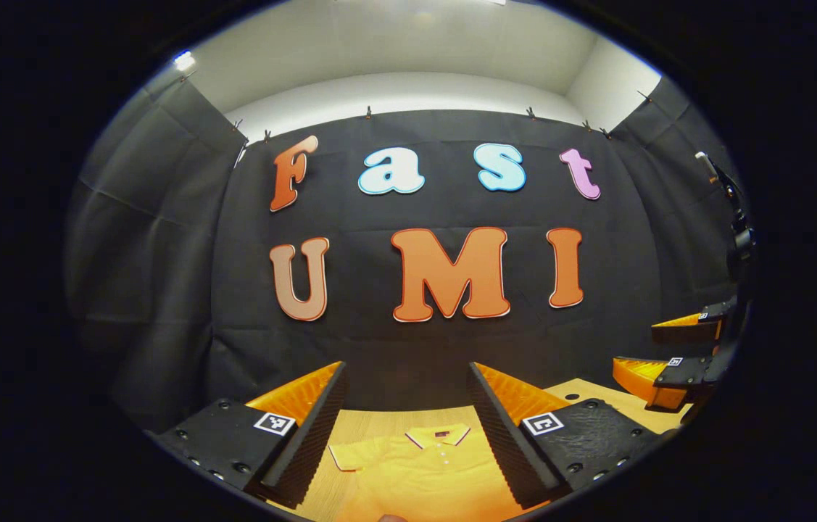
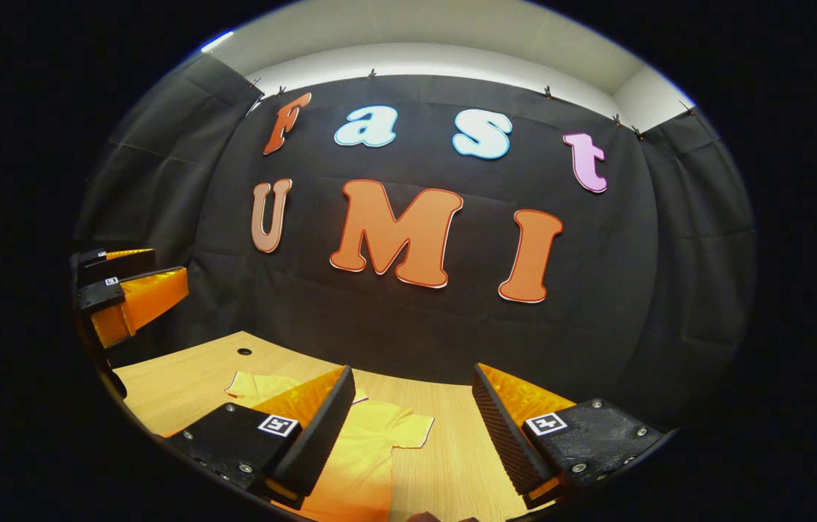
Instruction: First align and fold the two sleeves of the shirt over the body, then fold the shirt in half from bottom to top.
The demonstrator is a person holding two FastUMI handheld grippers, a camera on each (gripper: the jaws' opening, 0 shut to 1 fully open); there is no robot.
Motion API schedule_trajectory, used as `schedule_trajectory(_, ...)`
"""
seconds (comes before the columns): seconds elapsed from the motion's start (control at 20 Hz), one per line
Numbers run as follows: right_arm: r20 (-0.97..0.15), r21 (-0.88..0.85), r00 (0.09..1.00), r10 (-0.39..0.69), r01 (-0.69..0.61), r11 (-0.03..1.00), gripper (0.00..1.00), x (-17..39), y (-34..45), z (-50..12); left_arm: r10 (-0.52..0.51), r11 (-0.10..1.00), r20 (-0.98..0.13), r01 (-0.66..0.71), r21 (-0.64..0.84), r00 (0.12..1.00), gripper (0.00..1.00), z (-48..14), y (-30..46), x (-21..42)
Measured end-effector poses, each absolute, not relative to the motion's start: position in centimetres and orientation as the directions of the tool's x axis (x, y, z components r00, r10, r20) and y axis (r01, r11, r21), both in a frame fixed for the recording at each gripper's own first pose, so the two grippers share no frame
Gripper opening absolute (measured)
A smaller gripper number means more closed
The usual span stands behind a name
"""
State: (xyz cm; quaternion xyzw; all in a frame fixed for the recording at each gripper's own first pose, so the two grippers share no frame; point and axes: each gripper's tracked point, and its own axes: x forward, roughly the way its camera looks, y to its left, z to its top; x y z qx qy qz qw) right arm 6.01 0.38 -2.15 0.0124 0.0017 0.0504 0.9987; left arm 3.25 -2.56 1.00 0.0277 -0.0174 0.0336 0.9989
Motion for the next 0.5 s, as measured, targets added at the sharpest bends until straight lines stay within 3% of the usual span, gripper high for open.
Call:
schedule_trajectory(0.25, -0.019, 0.039, 0.992, 0.127, -0.126, 0.991, 0.98, 8.4, -0.3, -3.7, 0.124, 0.990, -0.009, -0.123, 0.064, 0.992, 0.98, -1.2, -2.9, 4.1)
schedule_trajectory(0.5, -0.085, 0.039, 0.995, 0.056, -0.053, 0.998, 0.98, 10.0, -1.1, -6.2, 0.073, 0.991, 0.007, -0.074, 0.109, 0.997, 0.98, -0.5, -2.3, 6.3)
